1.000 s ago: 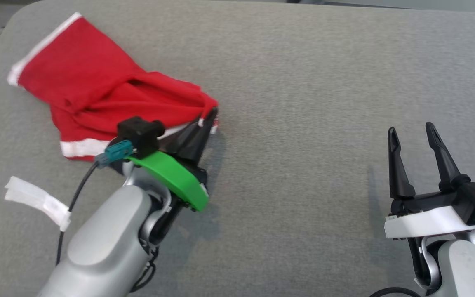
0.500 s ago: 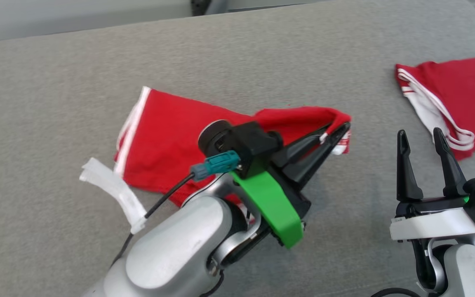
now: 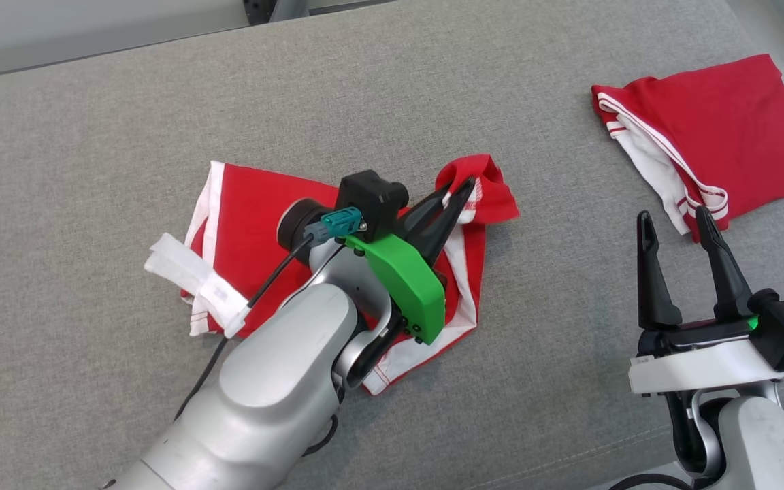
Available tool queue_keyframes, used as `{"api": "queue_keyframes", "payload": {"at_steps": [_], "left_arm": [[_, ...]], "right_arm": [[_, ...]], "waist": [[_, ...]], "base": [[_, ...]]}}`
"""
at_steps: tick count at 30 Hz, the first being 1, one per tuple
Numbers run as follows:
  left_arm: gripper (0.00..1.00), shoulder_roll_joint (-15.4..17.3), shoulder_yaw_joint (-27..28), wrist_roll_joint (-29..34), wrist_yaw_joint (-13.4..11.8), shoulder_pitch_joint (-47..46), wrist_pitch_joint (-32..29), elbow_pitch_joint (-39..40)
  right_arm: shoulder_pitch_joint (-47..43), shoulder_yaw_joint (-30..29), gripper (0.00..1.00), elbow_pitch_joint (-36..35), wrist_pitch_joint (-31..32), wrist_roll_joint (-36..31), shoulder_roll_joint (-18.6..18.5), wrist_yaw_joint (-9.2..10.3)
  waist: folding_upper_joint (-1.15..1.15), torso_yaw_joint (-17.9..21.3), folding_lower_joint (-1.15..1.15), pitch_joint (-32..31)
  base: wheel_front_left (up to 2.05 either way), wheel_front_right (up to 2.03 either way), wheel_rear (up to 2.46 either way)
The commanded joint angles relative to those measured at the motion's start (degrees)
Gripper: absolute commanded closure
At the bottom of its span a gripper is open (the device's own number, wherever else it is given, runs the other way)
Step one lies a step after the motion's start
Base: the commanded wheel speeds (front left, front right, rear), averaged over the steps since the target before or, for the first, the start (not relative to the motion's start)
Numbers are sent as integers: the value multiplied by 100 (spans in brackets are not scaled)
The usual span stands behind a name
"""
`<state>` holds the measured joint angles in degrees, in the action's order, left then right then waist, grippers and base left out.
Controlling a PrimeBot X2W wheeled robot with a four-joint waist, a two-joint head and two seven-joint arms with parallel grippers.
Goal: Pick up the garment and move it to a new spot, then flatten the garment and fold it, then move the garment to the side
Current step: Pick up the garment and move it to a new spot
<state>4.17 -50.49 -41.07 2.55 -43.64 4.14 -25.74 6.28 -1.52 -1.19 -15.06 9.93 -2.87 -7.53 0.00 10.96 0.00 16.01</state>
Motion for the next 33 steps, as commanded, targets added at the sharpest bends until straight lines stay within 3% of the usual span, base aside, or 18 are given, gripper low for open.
{"api": "queue_keyframes", "payload": {"at_steps": [1, 3, 4, 9, 14, 17, 24, 26, 30, 33], "left_arm": [[64, -27, -25, -54, 48, -75, 46, -85], [12, -69, -82, -93, 95, -89, 141, -405], [0, -81, -132, -115, 119, -81, 171, -537], [0, -115, -199, -456, 201, -98, 358, -886], [0, -119, -64, -1466, 176, 36, 512, -475], [0, -119, -43, -1620, 96, 46, 676, -289], [0, 521, 141, -959, -315, 652, 1067, 382], [0, 893, 333, -694, -543, 1132, 1106, 730], [0, 1363, 925, -185, -888, 1896, 1105, 1240], [0, 1557, 1544, 168, -1000, 2622, 1105, 1573]], "right_arm": [[54, 15, 0, 16, -15, 12, -5, 9], [93, 37, 0, 24, -15, 6, -6, 9], [97, 32, 0, 29, -15, 4, -6, 9], [73, -16, 0, 51, -15, -23, -6, 9], [6, -19, 0, 105, -15, -30, -7, 9], [-40, -50, 0, 105, -15, -31, -6, 9], [-314, -313, 0, 23, -15, -185, -7, 9], [-486, -486, 0, -30, -15, -284, -6, 9], [-723, -671, 0, -72, -15, -495, -6, 9], [-919, -703, 0, -39, -15, -655, -6, 9]], "waist": [[0, -5, 0, 6], [0, -12, 0, 16], [0, -21, 0, 18], [0, -131, 0, 13], [0, -250, 0, -67], [0, -336, 0, -151], [0, -677, 0, -451], [0, -879, 0, -604], [0, -1146, 0, -796], [0, -1325, 0, -948]], "base": [[0, 0, 0], [0, 0, 0], [0, 0, 0], [0, 0, 0], [0, 0, 0], [0, 0, 0], [0, 0, 0], [0, 0, 0], [0, 0, 0], [0, 0, 0]]}}
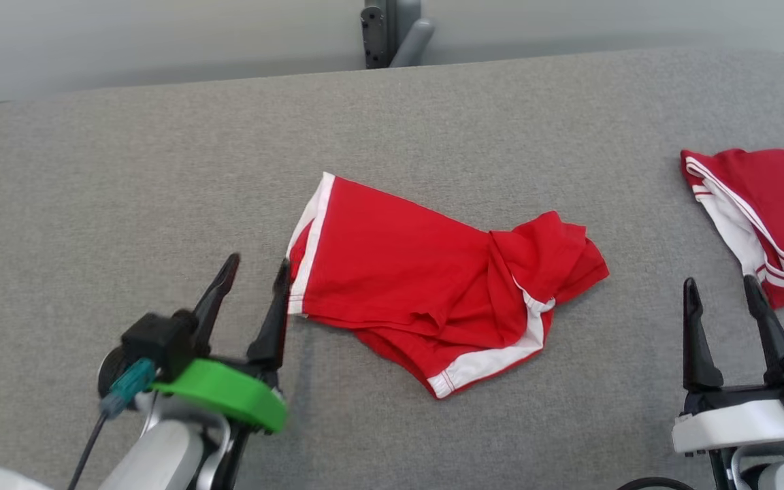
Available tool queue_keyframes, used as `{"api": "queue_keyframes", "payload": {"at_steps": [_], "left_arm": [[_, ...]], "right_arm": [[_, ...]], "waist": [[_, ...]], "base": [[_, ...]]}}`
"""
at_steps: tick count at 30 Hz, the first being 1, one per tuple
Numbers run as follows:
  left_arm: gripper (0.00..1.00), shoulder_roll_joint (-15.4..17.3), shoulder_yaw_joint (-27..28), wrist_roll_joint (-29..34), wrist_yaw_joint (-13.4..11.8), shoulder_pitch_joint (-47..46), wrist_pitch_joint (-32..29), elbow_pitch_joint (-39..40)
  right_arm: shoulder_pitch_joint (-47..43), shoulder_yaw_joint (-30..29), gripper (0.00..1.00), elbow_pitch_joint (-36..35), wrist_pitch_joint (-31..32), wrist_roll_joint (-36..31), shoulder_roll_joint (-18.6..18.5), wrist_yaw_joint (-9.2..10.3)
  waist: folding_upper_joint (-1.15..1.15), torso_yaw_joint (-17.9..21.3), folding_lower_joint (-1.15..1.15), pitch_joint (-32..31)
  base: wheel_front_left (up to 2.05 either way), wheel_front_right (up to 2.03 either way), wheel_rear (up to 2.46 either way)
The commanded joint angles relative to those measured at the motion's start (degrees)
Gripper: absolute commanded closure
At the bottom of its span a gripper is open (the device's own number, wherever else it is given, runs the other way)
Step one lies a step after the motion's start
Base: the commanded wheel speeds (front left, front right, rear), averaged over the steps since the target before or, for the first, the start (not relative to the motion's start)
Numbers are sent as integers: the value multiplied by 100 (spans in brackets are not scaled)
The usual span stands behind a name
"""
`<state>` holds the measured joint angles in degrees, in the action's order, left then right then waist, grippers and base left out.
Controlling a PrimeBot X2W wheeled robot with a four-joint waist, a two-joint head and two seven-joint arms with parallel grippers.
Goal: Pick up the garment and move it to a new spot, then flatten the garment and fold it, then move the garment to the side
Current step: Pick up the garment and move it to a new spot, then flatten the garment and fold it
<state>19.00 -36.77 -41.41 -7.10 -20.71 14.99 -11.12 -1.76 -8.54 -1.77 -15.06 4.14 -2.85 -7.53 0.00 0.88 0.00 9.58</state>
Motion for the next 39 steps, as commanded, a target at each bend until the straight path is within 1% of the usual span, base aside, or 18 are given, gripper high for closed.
{"api": "queue_keyframes", "payload": {"at_steps": [1, 4, 6, 7, 11, 17, 21, 25, 31, 39], "left_arm": [[0, 116, 444, 271, -50, 569, 20, 198], [0, 186, 1058, 759, 66, 1274, 17, 414], [0, 137, 1418, 1022, 197, 1692, 18, 464], [0, 137, 1418, 1022, 197, 1692, 18, 464], [0, 9, 1955, 1508, 626, 2361, 18, 419], [0, -380, 2722, 1973, 1107, 3219, 19, 419], [0, -624, 3062, 2196, 1311, 3491, 19, 446], [0, -785, 3246, 2335, 1413, 3523, 19, 507], [0, -897, 3314, 2445, 1458, 3347, 19, 583], [0, -885, 3175, 2315, 1459, 3305, 20, 595]], "right_arm": [[-167, 4, 0, 31, -15, -125, -9, 9], [-296, -55, 0, 107, -15, -203, -10, 9], [-362, -111, 0, 173, -15, -208, -11, 9], [-362, -111, 0, 173, -15, -208, -11, 9], [-478, -187, 0, 309, -15, -190, -11, 9], [-633, -253, 0, 510, -15, -194, -12, 9], [-672, -317, 0, 539, -15, -167, -11, 9], [-724, -341, 0, 559, -15, -179, -11, 9], [-705, -307, 0, 582, -15, -201, -11, 9], [-620, -181, 0, 605, -15, -187, -11, 9]], "waist": [[0, -367, 0, -338], [0, -520, 0, -413], [0, -615, 0, -485], [0, -615, 0, -485], [0, -768, 0, -650], [0, -807, 0, -956], [0, -825, 0, -1007], [0, -842, 0, -1039], [0, -784, 0, -1041], [0, -540, 0, -1004]], "base": [[0, 0, 0], [0, 0, 0], [0, 0, 0], [0, 0, 0], [0, 0, 0], [0, 0, 0], [0, 0, 0], [0, 0, 0], [0, 0, 0], [0, 0, 0]]}}
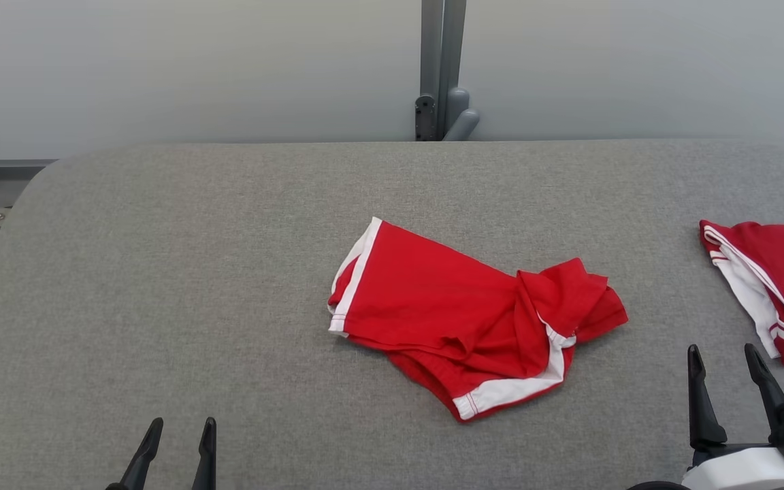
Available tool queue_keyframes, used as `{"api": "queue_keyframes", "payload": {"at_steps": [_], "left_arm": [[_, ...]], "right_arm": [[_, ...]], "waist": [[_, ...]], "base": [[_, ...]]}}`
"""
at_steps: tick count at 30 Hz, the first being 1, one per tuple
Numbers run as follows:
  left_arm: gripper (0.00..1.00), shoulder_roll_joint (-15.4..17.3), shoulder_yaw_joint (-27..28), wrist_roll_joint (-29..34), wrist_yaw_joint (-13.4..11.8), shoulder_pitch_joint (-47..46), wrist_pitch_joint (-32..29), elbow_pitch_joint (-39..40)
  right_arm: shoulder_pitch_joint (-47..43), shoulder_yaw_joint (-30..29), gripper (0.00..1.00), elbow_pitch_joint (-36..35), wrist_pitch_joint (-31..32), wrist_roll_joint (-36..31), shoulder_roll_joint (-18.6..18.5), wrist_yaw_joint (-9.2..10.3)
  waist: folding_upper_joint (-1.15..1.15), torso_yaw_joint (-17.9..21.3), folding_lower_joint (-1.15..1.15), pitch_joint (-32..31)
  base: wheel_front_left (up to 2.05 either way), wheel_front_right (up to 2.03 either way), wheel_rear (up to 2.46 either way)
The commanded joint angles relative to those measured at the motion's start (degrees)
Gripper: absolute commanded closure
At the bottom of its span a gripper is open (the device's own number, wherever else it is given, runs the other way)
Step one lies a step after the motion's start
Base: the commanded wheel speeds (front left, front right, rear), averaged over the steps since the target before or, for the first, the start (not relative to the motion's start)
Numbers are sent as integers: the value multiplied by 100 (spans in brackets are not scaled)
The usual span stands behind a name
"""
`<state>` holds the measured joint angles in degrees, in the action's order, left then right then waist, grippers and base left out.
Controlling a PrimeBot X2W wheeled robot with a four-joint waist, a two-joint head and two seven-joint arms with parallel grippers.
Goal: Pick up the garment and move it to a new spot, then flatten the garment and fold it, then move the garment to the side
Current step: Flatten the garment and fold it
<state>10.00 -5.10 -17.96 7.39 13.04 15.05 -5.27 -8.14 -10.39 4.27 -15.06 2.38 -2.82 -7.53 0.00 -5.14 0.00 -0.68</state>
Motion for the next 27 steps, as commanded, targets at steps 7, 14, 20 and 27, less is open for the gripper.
{"api": "queue_keyframes", "payload": {"at_steps": [7, 14, 20, 27], "left_arm": [[0, -149, -469, -248, 11, -363, 10, -236], [0, -551, -1457, -885, 12, -1181, -803, -847], [0, -674, -2194, -1496, -20, -1685, -1711, -1099], [0, -699, -2584, -1967, -230, -2021, -1973, -1138]], "right_arm": [[198, 19, 0, -151, -15, -62, -14, 9], [498, 196, 0, -310, -15, -32, -19, 10], [704, 263, 0, -384, -15, 54, -13, 9], [801, 238, 0, -413, -15, 167, -13, 9]], "waist": [[0, 350, 0, 200], [0, 705, 0, 598], [0, 1075, 0, 948], [0, 1341, 0, 1218]], "base": [[0, 0, 0], [0, 0, 0], [0, 0, 0], [0, 0, 0]]}}
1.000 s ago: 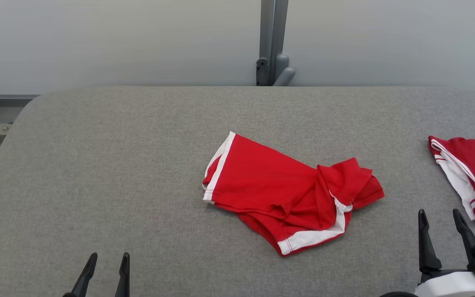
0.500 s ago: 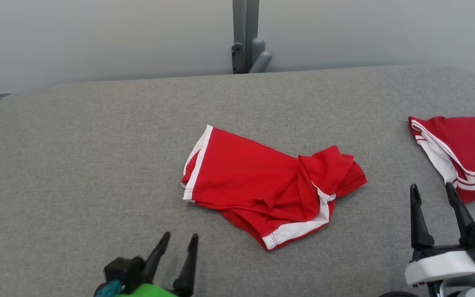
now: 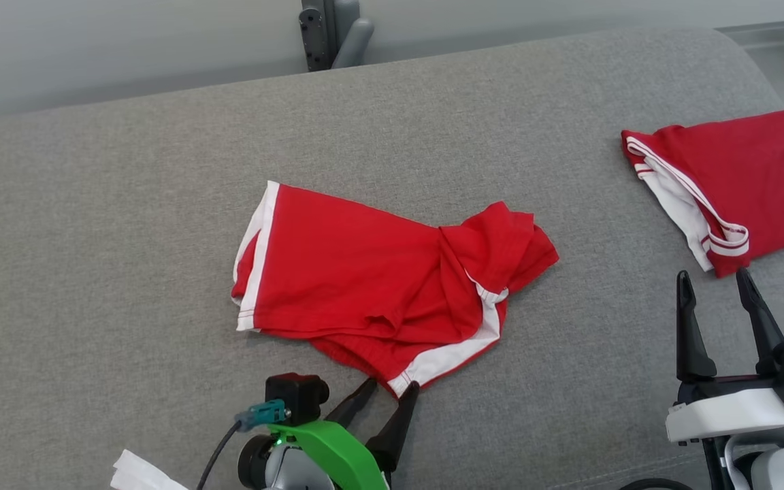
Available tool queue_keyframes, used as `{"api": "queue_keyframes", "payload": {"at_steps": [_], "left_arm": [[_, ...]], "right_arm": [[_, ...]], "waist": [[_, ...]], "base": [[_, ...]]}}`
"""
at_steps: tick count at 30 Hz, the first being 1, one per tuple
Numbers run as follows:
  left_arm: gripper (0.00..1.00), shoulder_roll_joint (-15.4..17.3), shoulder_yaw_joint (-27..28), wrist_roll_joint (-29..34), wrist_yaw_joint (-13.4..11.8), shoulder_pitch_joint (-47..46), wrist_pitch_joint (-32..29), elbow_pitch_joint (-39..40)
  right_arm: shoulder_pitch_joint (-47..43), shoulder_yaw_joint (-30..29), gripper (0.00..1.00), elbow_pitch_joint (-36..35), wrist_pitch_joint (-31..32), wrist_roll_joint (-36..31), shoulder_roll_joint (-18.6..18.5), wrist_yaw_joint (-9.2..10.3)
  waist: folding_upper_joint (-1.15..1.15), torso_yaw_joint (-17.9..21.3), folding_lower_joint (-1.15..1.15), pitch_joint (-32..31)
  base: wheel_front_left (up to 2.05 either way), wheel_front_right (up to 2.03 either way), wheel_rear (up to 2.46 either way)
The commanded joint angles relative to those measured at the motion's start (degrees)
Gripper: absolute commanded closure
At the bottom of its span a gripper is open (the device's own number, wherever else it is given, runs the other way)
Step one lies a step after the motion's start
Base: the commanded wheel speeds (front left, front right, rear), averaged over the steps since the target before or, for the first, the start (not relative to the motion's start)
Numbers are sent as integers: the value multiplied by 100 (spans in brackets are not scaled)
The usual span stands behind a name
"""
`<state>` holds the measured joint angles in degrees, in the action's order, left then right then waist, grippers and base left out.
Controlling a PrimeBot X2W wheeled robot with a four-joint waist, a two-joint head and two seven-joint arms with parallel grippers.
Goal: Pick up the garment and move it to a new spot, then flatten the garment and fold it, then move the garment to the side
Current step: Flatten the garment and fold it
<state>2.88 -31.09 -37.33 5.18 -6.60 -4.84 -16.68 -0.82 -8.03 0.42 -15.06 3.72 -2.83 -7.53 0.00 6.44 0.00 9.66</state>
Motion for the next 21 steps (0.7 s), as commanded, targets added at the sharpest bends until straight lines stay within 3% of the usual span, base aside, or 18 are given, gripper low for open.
{"api": "queue_keyframes", "payload": {"at_steps": [1, 6, 7, 8, 13, 21], "left_arm": [[0, 13, -17, -165, -36, -86, 20, 8], [0, 14, -190, -258, -227, -329, 119, -197], [21, 14, -203, -278, -235, -377, 182, -239], [100, 14, -250, -178, -225, -510, 303, -314], [100, 34, -327, -236, -105, -802, 169, -116], [100, 369, -135, -373, -161, -1424, -540, 1282]], "right_arm": [[87, -2, 0, -29, -15, 31, -12, 9], [135, -40, 0, -30, -15, 45, -12, 9], [141, -41, 0, -28, -15, 47, -12, 9], [172, -44, 0, -13, -15, 51, -12, 9], [189, -30, 0, 27, -15, 99, -12, 9], [159, 116, 0, 137, -15, 237, -13, 9]], "waist": [[0, 201, 0, 203], [0, 246, 0, 255], [0, 251, 0, 262], [0, 252, 0, 264], [0, 263, 0, 190], [0, 385, 0, 60]], "base": [[0, 0, 0], [0, 0, 0], [0, 0, 0], [0, 0, 0], [0, 0, 0], [0, 0, 0]]}}
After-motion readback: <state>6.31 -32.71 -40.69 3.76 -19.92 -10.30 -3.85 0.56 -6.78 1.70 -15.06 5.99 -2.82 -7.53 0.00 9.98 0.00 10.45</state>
